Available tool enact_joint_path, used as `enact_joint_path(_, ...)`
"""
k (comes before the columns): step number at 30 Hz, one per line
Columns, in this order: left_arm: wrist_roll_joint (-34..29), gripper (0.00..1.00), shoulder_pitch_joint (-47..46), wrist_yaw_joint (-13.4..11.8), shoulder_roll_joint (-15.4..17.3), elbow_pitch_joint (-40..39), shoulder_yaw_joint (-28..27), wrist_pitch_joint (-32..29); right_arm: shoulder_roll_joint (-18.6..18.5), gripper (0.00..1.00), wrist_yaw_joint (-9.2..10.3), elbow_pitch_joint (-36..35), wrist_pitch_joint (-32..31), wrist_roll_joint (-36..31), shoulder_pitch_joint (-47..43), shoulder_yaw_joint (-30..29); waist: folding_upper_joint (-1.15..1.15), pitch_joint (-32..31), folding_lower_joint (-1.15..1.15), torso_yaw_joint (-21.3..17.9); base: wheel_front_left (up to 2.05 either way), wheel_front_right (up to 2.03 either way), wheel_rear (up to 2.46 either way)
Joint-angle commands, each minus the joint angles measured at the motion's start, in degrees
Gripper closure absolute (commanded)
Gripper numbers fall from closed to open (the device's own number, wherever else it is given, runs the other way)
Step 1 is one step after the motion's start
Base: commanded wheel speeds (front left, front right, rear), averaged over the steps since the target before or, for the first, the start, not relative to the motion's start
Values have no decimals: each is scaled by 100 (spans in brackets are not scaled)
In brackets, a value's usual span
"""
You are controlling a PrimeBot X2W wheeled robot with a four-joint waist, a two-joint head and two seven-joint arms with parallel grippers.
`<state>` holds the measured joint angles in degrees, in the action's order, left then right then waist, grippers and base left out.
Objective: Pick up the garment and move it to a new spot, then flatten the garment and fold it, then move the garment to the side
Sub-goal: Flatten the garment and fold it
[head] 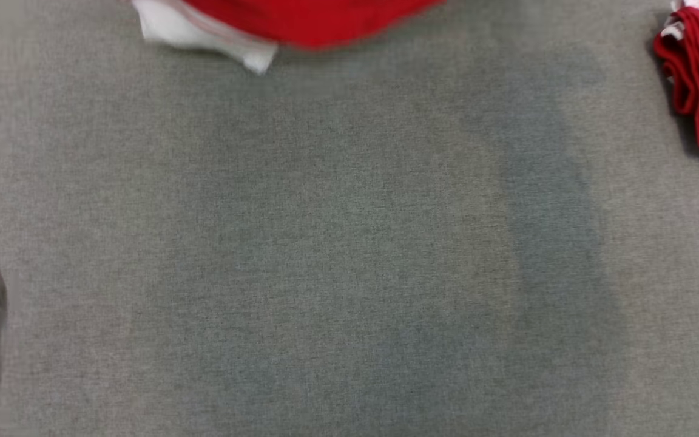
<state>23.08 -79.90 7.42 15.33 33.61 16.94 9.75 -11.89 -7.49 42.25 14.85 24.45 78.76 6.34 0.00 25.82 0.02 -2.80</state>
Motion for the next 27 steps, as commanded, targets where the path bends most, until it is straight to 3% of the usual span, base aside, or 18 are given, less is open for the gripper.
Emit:
enact_joint_path(1,82,100,-577,4,-79,237,43,110,-101,100,-1,171,17,33,478,109,0,150,-2,93,0,0,0)
enact_joint_path(8,222,100,-1314,3,-170,802,356,383,-198,100,-1,466,36,106,1032,263,0,178,-2,154,0,0,0)
enact_joint_path(12,380,100,-1147,3,-182,954,542,458,-237,100,-1,422,37,203,723,384,0,219,-2,198,0,0,0)
enact_joint_path(20,655,100,229,-17,-128,673,374,547,-192,100,-1,-181,40,352,-577,521,0,197,-2,149,0,0,0)
enact_joint_path(27,623,100,2386,-241,-28,-440,-112,549,-33,100,-1,-1103,40,322,-2498,523,0,-183,-2,27,0,0,0)
